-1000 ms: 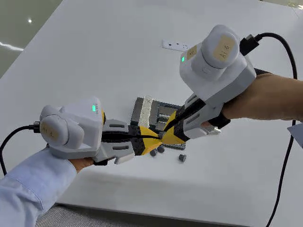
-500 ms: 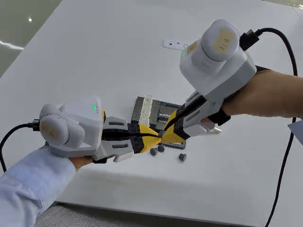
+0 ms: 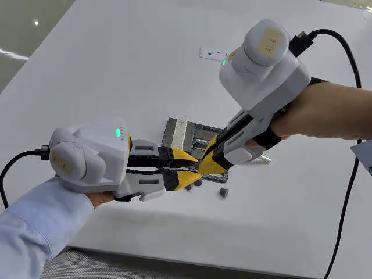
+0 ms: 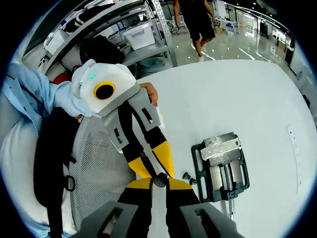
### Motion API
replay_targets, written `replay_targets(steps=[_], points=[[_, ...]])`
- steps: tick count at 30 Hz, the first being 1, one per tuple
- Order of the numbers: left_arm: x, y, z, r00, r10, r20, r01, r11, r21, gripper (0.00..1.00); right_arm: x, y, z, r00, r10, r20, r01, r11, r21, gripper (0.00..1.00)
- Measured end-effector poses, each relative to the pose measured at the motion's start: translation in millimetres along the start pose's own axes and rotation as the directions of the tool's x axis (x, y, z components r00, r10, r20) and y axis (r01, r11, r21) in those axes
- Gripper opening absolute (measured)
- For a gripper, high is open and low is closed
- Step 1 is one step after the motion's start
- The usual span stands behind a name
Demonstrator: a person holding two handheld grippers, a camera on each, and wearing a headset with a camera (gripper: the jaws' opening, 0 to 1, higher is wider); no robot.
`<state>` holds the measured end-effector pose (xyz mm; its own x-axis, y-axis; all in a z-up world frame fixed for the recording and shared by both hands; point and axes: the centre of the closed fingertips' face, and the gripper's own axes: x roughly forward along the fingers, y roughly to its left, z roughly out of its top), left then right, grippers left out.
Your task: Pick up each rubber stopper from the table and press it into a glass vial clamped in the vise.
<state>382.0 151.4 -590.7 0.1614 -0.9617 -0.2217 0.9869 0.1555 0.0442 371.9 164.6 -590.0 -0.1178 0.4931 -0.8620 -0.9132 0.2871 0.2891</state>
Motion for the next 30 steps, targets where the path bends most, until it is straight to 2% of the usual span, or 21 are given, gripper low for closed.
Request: replay_targets(steps=[3,7,10,13,14,18,22,25,30], points=[[-0.4,0.2,1.4,1.0,0.002,0.003,-0.002,1.0,0.017,0.06,1.2,3.2,0.2,0.9997,0.024,-0.007,-0.024,0.999,0.026,0.06],[-0.9,-1.4,-0.2,0.9999,-0.001,-0.013,0.001,0.998,0.058,0.05,2.0,-0.6,1.1,0.9991,0.039,-0.014,-0.038,0.998,0.055,0.06],[-0.8,-2.8,-0.3,0.9998,-0.004,-0.019,0.005,0.997,0.071,0.05,2.2,0.8,-0.3,0.9983,0.054,-0.02,-0.052,0.996,0.078,0.06],[-0.1,-4.8,-0.2,0.9996,-0.002,-0.029,0.005,0.994,0.109,0.05,2.0,3.0,-1.8,0.9967,0.077,-0.024,-0.074,0.99,0.121,0.06],[0.3,-6.5,0.1,0.9995,-0.008,-0.031,0.011,0.993,0.121,0.05,1.6,6.7,-3.5,0.9942,0.104,-0.029,-0.097,0.98,0.172,0.06],[0.7,-9.1,1.5,0.9994,-0.015,-0.03,0.019,0.99,0.142,0.04,0.0,9.0,-4.5,0.987,0.159,-0.023,-0.146,0.95,0.276,0.06],[1.4,-10.6,3.4,0.9994,-0.015,-0.033,0.021,0.986,0.168,0.04,0.2,8.3,-5.0,0.9851,0.169,-0.033,-0.151,0.94,0.305,0.06],[1.9,-12.0,1.8,0.9989,-0.022,-0.042,0.029,0.985,0.171,0.04,2.0,10.4,-6.3,0.9841,0.172,-0.046,-0.152,0.946,0.288,0.06],[1.1,-10.9,0.8,0.9992,-0.023,-0.033,0.028,0.991,0.134,0.03,1.6,11.2,-5.2,0.9878,0.151,-0.038,-0.141,0.97,0.197,0.07]])
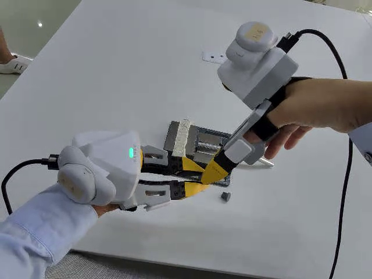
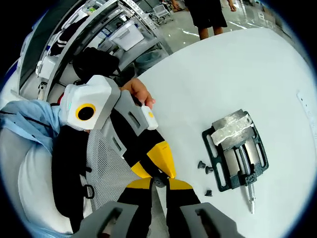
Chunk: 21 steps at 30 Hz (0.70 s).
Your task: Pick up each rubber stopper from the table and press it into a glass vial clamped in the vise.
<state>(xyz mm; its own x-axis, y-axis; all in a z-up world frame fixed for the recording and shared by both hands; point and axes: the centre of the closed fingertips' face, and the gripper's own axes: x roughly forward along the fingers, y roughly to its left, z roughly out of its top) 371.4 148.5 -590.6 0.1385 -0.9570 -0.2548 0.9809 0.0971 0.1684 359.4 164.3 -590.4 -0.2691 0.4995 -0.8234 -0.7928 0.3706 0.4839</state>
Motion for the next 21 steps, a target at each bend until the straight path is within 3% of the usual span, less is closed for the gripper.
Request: replay_targets(steps=[14,21], points=[[-1.7,3.3,1.0,0.9992,0.011,0.038,-0.009,0.998,-0.069,0.04,-1.2,2.7,0.0,0.9994,-0.027,0.02,0.029,0.998,-0.054,0.09],[-3.1,5.5,0.2,0.9981,0.018,0.059,-0.01,0.993,-0.121,0.04,-1.9,1.9,-1.1,0.998,-0.057,0.025,0.06,0.991,-0.12,0.13]])
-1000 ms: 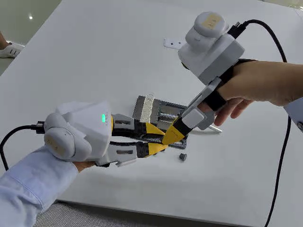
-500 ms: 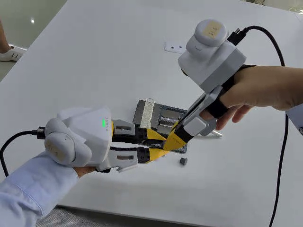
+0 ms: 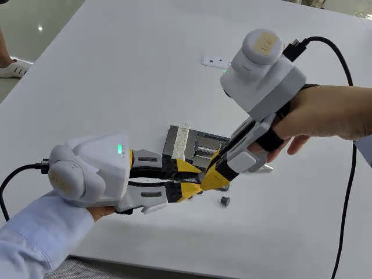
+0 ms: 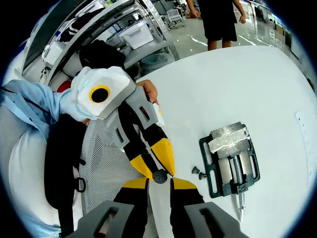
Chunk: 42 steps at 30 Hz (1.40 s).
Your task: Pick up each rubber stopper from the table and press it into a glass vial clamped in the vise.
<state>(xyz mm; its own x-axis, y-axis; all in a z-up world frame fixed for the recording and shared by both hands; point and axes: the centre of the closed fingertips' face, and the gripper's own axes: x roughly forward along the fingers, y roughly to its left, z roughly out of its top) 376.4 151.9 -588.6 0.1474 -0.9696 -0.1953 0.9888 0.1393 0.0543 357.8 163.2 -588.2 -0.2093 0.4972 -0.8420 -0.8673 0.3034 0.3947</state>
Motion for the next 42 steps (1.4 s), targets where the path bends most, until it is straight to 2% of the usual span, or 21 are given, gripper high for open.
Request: replay_targets(steps=[9,13,20,31,35,42], points=[[-2.1,0.3,-3.2,0.9999,-0.004,0.013,0.005,0.996,-0.087,0.04,-4.8,-4.2,1.2,0.9982,-0.057,0.018,0.059,0.989,-0.133,0.15],[-2.3,0.5,-1.6,0.9996,-0.005,0.026,0.008,0.992,-0.124,0.04,-7.2,-10.0,7.6,0.9933,-0.105,0.048,0.113,0.97,-0.216,0.14],[-2.2,0.1,0.7,0.9991,-0.007,0.042,0.015,0.985,-0.173,0.04,-7.1,-8.7,11.7,0.9903,-0.124,0.061,0.138,0.938,-0.318,0.1],[-4.4,0.6,1.6,0.9981,-0.01,0.061,0.024,0.973,-0.231,0.03,-3.6,-4.4,10.8,0.9879,-0.149,0.045,0.154,0.899,-0.409,0.1],[-4.5,-2.0,1.0,0.9978,-0.026,0.06,0.04,0.969,-0.242,0.03,-4.1,-3.4,13.9,0.987,-0.152,0.054,0.16,0.891,-0.424,0.1],[-4.0,-3.0,2.4,0.9971,-0.033,0.069,0.05,0.965,-0.256,0.03,-3.1,-1.1,13.0,0.9882,-0.149,0.036,0.149,0.878,-0.455,0.09]])
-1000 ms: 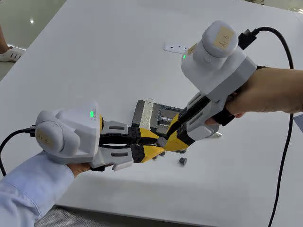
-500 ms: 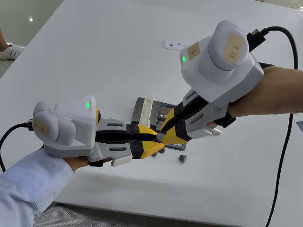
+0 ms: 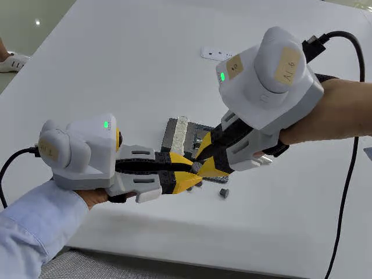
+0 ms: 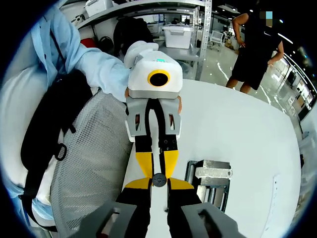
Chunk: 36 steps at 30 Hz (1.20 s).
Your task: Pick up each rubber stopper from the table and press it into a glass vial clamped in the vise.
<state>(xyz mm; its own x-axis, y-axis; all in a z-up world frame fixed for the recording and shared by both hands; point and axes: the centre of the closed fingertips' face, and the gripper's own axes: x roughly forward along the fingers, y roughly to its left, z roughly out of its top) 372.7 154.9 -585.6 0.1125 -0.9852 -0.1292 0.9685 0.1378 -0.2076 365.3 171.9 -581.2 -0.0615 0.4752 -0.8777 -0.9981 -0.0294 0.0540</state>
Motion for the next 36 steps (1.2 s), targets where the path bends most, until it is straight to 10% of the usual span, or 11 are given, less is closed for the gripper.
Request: replay_targets(steps=[22,36], points=[[-0.1,-2.8,0.1,0.9998,-0.019,-0.004,0.019,1.0,0.014,0.03,0.0,1.8,-1.0,0.9991,0.042,-0.003,-0.042,0.999,0.002,0.08],[0.2,5.3,-0.3,0.9987,0.042,-0.028,-0.038,0.991,0.127,0.08,-3.7,-4.3,-1.7,0.999,0.038,-0.022,-0.037,0.999,0.036,0.07]])
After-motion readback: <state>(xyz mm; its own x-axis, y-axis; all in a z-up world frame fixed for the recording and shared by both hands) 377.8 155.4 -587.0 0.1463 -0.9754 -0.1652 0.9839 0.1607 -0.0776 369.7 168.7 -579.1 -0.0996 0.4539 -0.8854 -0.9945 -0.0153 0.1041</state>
